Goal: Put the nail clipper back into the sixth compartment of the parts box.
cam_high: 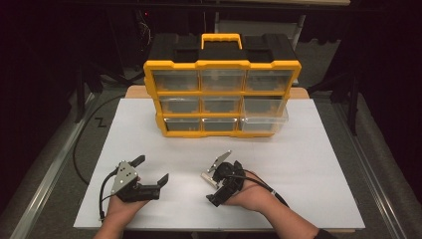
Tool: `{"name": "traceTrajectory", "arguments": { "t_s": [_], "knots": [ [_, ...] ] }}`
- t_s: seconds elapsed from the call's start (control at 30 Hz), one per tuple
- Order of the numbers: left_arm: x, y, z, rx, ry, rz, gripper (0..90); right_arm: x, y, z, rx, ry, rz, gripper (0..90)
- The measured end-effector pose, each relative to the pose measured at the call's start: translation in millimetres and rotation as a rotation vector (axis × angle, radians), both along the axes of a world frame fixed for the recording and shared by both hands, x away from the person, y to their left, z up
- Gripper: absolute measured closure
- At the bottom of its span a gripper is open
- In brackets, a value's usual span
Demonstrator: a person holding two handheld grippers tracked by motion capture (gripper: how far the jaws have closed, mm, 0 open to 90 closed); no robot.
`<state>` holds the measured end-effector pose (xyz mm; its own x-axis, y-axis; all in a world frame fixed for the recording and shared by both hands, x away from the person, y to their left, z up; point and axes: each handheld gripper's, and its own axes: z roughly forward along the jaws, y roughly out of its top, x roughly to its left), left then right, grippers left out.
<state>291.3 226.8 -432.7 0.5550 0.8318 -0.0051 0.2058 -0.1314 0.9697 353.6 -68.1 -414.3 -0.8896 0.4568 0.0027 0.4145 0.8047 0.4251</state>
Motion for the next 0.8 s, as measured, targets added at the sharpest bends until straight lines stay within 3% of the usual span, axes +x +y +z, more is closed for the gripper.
{"name": "traceTrajectory", "arguments": {
  "t_s": [0.37, 0.8],
  "knots": [
    [0.0, 0.2, 0.3, -0.004, -0.003, 0.001, 0.4, 5.1, 8.3, 3.3, -0.009, 0.019, 0.023, 41.9],
    [-0.2, -0.3, 0.6, -0.005, -0.002, -0.005, 0.4, 5.6, 9.7, 4.3, -0.025, -0.01, -0.008, 60.8]
  ]
}}
